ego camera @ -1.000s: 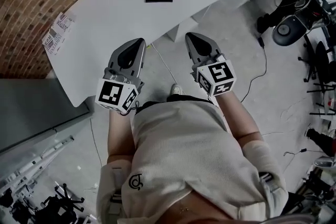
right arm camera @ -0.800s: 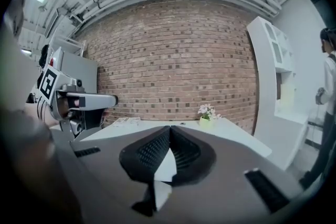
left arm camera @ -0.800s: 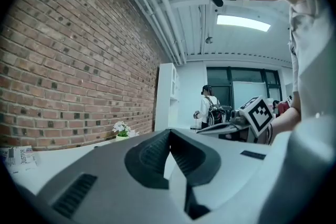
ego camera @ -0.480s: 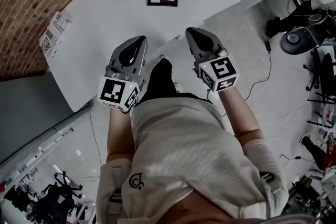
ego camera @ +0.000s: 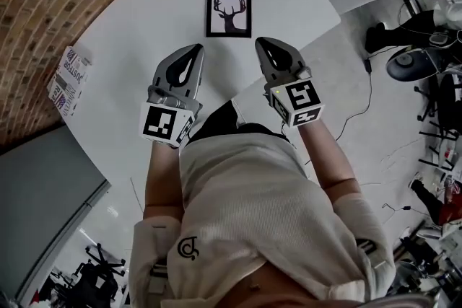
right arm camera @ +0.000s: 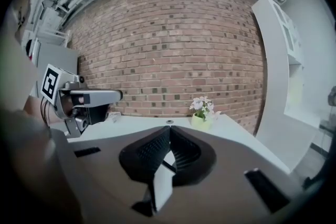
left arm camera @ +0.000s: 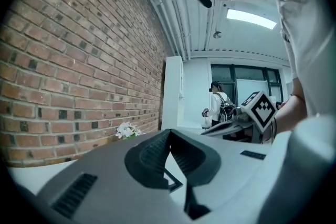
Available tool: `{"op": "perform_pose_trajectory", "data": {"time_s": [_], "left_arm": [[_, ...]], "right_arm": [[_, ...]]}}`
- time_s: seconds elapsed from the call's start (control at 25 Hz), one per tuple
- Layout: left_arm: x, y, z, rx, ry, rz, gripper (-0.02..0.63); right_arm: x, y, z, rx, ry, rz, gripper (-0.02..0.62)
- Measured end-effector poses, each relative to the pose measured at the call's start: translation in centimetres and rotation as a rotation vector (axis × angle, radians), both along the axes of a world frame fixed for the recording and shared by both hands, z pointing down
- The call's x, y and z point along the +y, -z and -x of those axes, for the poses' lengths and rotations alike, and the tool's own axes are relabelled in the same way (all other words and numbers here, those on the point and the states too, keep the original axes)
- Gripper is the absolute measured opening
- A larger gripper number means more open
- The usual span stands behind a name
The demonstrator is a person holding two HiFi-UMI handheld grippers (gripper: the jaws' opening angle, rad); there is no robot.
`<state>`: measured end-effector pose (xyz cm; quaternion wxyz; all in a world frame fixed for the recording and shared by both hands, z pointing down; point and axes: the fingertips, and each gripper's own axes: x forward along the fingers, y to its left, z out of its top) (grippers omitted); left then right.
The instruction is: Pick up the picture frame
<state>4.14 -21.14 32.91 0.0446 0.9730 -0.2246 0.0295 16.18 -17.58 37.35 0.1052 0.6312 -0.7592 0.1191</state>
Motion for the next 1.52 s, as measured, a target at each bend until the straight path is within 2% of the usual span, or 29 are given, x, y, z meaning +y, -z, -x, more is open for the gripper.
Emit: {"op": "perform_pose_trajectory", "data": {"time_s": [0.16, 0.2, 0.56, 0.76, 0.96, 1.16, 1.52], "left_arm": [[-3.2, -1.5, -1.2, 0.028, -0.053, 0.036, 0.012], [-4.0, -2.0, -1.5, 0.034, -0.059, 0.04, 0.012], [-8.6, -6.0, -3.2, 0.045, -0.076, 0.073, 0.012], [-9.8, -7.9, -3.5, 0.029, -0.075, 0.106, 0.012], [-10.1, -9.7, -3.9, 0.004, -0.084, 0.138, 0.012], [-10.2, -10.4, -4.0, -0.008, -0.086, 0.155, 0.012], [-9.8, -10.6, -4.1, -0.034, -0.071, 0.143, 0.012]], "right_arm": [[-3.4, -4.4, -2.0, -0.012, -0.091, 0.162, 0.013], [-4.2, -5.5, -2.4, -0.016, -0.103, 0.192, 0.036], [-8.5, -16.2, -5.3, -0.05, -0.185, 0.525, 0.098], [-9.5, -20.6, -6.9, -0.023, -0.22, 0.673, 0.12], [-9.9, -23.0, -8.1, -0.021, -0.255, 0.75, 0.13], [-10.5, -24.1, -8.3, -0.07, -0.272, 0.796, 0.132], [-10.5, -24.3, -8.2, -0.127, -0.28, 0.773, 0.111]]}}
